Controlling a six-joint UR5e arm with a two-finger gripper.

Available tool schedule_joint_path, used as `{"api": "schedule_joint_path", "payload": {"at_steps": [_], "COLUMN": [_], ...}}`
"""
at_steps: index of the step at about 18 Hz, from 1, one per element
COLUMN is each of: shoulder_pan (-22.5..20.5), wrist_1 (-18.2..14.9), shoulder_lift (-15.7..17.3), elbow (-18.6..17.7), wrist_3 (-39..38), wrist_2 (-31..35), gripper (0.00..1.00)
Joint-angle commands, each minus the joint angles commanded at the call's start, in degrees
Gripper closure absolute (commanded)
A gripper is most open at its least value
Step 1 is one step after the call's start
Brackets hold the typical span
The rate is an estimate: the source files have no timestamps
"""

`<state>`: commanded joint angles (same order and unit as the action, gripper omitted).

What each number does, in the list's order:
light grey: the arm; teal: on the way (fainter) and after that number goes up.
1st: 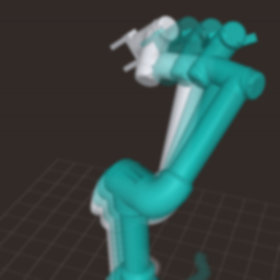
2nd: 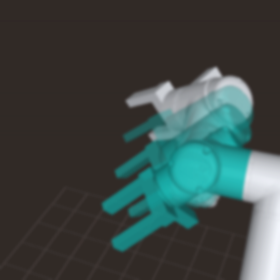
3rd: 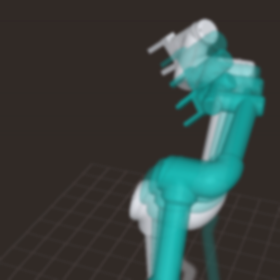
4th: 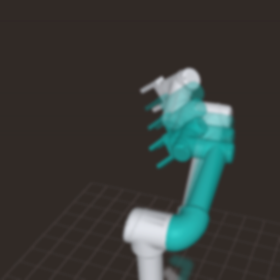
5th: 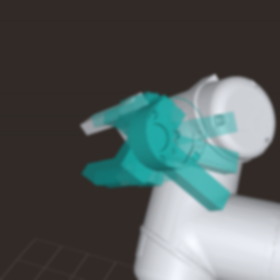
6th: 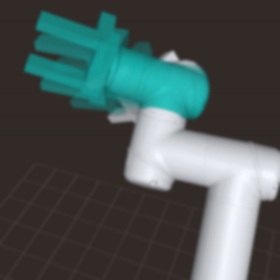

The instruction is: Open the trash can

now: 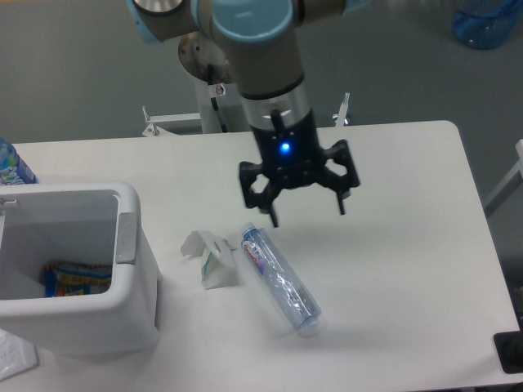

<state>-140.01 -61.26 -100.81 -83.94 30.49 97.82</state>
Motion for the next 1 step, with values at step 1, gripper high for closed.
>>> {"api": "schedule_joint_path", "payload": {"at_steps": [1], "shoulder_pan": [-0.5], "wrist_1": [0.0], "shoulder_lift": [0.0], "elbow": [0.0], "wrist_3": [0.3], "wrist_2": [-0.1], "gripper": [0.0]}}
